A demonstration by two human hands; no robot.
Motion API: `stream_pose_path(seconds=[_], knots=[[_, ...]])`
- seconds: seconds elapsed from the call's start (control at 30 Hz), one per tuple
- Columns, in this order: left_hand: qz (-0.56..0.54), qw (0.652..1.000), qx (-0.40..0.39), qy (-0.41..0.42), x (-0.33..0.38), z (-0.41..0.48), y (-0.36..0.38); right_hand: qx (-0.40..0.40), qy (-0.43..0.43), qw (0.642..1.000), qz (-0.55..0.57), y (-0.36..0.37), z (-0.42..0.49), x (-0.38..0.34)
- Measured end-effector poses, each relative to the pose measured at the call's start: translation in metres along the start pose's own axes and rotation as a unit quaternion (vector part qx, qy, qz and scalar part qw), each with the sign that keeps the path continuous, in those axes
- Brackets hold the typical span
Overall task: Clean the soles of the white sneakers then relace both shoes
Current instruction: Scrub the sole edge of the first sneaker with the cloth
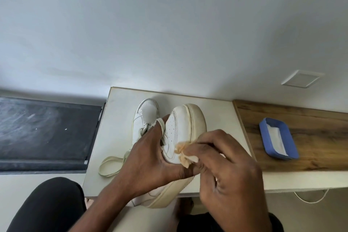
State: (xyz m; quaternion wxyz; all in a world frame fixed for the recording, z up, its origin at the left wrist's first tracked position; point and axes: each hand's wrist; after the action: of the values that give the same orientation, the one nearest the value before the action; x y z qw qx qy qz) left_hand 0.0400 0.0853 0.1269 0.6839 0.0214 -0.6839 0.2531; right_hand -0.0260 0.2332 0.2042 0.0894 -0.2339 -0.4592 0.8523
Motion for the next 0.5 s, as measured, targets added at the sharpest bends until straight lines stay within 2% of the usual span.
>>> stream_pose_path(seconds=[0.23,0.33,0.5], knots=[[0.004,0.999,-0.012,0.032,0.006,-0.007,0.01,0.069,0.031,0.997,-0.021,-0.023,0.006,0.005],[0.039,0.997,-0.019,0.064,0.013,-0.012,0.018,0.098,0.048,0.993,-0.048,-0.039,0.009,0.01],[0.065,0.995,-0.015,0.069,0.02,-0.015,0.024,0.064,0.024,0.997,-0.037,-0.049,-0.006,0.003]])
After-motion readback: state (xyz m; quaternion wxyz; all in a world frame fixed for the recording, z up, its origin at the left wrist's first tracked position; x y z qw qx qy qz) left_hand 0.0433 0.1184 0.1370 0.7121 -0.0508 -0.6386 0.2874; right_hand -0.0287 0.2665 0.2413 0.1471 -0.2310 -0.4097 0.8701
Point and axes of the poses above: each hand's wrist, its own z-axis towards the middle knuckle, its own y-axis out of the palm, x = y × z, and after that the axes turned 4 degrees about -x, right-handed
